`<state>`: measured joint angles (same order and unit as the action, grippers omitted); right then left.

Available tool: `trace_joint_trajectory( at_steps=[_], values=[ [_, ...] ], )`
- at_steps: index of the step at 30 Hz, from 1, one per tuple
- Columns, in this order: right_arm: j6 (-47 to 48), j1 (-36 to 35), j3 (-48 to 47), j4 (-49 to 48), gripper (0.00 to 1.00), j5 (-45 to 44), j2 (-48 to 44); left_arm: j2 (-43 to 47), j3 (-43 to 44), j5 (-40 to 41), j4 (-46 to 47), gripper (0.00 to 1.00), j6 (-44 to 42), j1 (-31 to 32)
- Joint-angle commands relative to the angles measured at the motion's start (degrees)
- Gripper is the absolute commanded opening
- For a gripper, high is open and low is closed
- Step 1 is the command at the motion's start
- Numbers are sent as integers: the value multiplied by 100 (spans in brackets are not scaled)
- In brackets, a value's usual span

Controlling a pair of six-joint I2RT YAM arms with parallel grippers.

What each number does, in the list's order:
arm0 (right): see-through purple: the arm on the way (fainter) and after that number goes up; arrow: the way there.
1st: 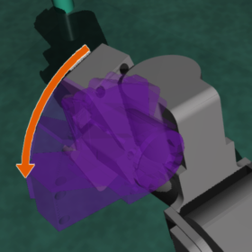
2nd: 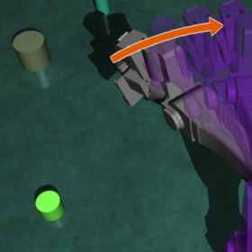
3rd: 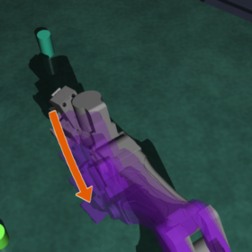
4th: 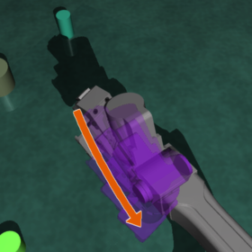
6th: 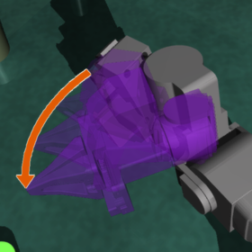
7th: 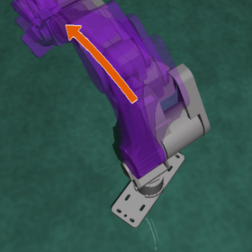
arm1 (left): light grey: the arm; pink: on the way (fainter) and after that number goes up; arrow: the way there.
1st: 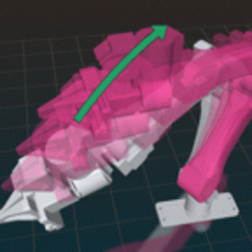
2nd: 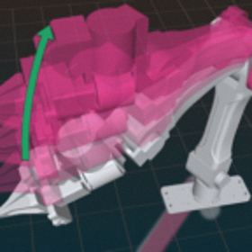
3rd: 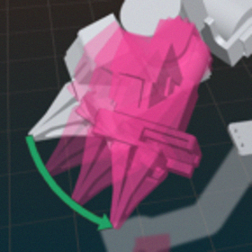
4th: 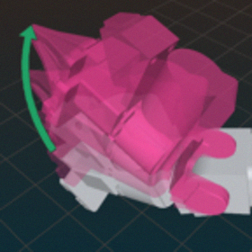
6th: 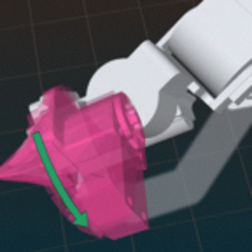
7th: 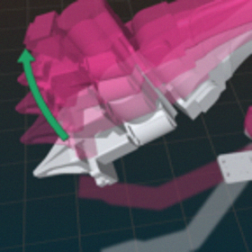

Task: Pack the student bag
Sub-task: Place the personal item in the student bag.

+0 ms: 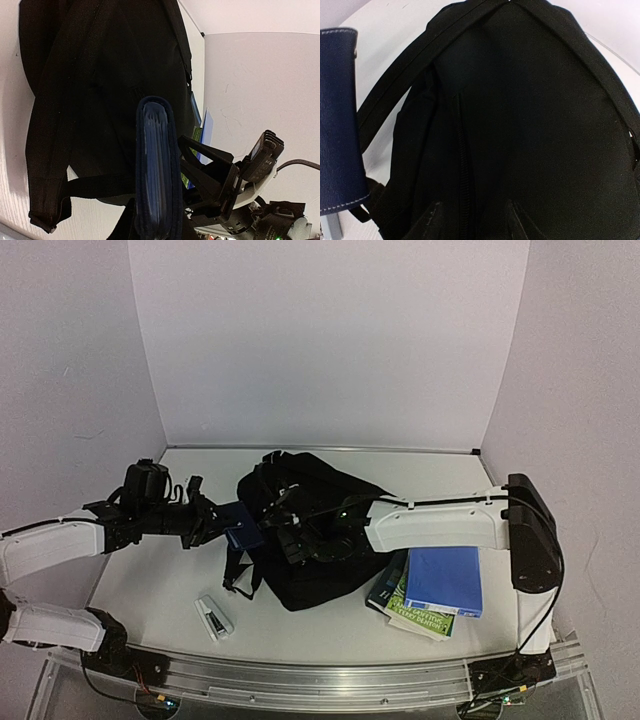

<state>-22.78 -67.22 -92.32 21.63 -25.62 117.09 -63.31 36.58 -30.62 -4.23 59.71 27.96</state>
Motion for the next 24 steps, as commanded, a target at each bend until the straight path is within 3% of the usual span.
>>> trace_joint_trajectory(
  at_steps=[1,3,6,24],
  values=[
    [-31,-33,-227,211,26,-571,66,-94,10,-234,554,0,136,-9],
    [-53,-29,-223,219,11,-607,64,-179,-7,-315,747,0,243,-9],
    [-118,-33,-214,203,0,-510,8,-381,-108,-511,1319,0,559,1],
    [-903,-19,446,-1049,0,146,-885,-1544,15,-997,2678,0,1409,715]
  ],
)
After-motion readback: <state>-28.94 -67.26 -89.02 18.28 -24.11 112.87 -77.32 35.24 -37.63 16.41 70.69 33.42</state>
